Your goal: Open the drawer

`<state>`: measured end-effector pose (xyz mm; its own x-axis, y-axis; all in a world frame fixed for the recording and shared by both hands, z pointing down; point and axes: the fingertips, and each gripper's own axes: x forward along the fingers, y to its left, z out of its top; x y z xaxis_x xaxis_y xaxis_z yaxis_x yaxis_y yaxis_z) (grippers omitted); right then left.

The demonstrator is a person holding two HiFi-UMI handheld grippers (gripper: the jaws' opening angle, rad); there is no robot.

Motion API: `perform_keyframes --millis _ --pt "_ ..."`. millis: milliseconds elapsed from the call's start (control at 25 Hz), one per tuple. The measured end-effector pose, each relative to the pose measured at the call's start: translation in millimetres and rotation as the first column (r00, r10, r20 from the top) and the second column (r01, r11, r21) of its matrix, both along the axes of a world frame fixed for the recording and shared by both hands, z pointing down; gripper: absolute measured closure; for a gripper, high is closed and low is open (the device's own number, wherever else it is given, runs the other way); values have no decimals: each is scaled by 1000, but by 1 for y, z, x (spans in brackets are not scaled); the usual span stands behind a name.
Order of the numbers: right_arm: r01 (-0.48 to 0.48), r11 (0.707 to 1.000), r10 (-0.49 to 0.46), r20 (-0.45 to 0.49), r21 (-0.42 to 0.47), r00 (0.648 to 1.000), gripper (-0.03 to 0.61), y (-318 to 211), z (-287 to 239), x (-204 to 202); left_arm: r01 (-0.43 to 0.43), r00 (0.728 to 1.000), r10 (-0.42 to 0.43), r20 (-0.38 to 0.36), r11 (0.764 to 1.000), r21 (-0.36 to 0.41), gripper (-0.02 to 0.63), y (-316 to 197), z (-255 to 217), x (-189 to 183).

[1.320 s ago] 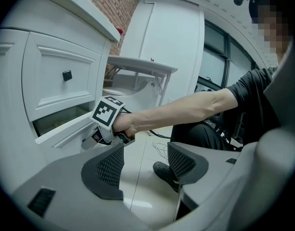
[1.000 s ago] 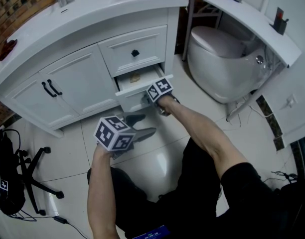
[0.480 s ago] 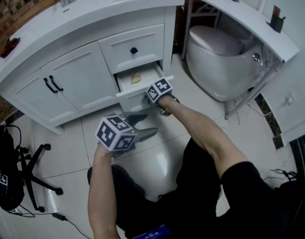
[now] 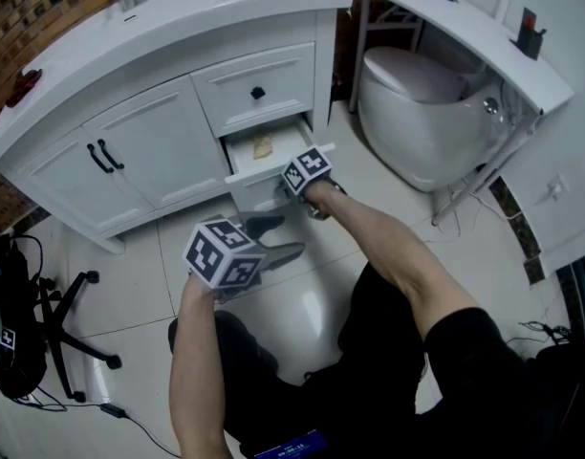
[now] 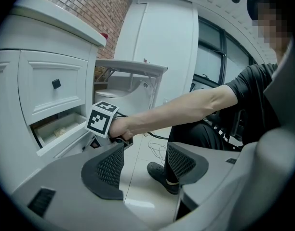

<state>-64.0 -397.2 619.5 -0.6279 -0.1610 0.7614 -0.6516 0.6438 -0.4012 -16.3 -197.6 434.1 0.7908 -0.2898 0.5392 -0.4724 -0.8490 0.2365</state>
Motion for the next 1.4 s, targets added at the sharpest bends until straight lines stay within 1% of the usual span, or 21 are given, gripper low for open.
perform_keyframes --millis 280,1160,1400 --pt "3 1000 -3 -12 2 1000 428 10 -1 2 -20 1000 20 1 1000 11 327 13 -5 9" --pt "51 999 -51 -58 -14 997 431 50 0 15 -20 1000 20 -2 999 30 327 46 -14 22" --pt "53 999 -53 -68 -1 996 433 58 -1 18 -19 1000 19 -2 999 38 327 59 -17 25"
